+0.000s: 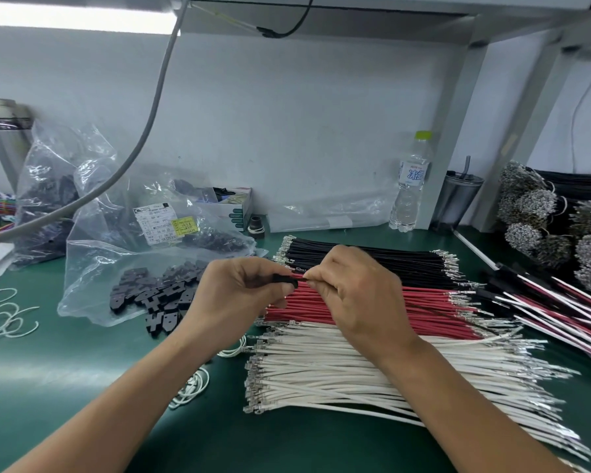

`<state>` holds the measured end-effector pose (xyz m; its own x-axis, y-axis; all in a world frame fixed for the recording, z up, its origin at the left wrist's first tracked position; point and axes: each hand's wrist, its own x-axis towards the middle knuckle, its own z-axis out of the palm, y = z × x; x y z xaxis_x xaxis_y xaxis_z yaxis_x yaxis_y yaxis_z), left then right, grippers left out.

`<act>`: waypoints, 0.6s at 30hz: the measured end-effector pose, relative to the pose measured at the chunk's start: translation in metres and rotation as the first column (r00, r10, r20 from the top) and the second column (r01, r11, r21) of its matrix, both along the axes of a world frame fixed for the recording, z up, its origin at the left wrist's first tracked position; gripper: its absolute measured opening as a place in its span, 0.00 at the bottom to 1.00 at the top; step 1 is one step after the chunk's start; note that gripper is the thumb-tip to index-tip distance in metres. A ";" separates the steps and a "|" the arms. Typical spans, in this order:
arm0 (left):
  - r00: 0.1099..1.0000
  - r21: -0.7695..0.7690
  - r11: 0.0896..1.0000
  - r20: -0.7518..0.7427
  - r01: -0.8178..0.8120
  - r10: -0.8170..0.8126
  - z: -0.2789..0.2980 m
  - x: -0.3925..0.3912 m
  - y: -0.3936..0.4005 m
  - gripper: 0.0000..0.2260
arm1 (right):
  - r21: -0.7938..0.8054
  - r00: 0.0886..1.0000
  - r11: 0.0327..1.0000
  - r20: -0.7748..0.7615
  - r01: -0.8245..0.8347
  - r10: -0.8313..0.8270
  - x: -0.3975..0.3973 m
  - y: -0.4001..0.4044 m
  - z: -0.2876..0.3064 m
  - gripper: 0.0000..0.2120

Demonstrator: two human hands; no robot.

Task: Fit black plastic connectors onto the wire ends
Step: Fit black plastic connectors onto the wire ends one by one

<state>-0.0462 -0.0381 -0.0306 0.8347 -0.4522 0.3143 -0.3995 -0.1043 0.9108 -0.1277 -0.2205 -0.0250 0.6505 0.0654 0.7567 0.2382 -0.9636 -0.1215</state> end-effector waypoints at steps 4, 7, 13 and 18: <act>0.989 -0.099 0.989 -0.111 -0.111 0.100 0.000 0.009 0.002 0.06 | -0.073 0.999 0.997 -0.040 0.007 -0.010 0.000 -0.001 -0.002 0.06; 0.985 -0.094 0.988 -0.135 -0.119 0.106 -0.003 0.011 0.007 0.09 | -0.100 0.957 0.995 -0.291 -0.011 -0.018 0.005 0.004 -0.014 0.08; 0.983 -0.071 0.985 -0.099 -0.160 0.152 -0.006 0.011 0.004 0.06 | -0.070 0.955 0.997 -0.295 0.017 -0.037 0.012 0.003 -0.017 0.04; 0.981 -0.059 0.984 -0.106 -0.167 0.160 -0.007 0.012 0.003 0.05 | -0.078 0.942 0.997 -0.332 0.012 -0.037 0.013 0.007 -0.018 0.06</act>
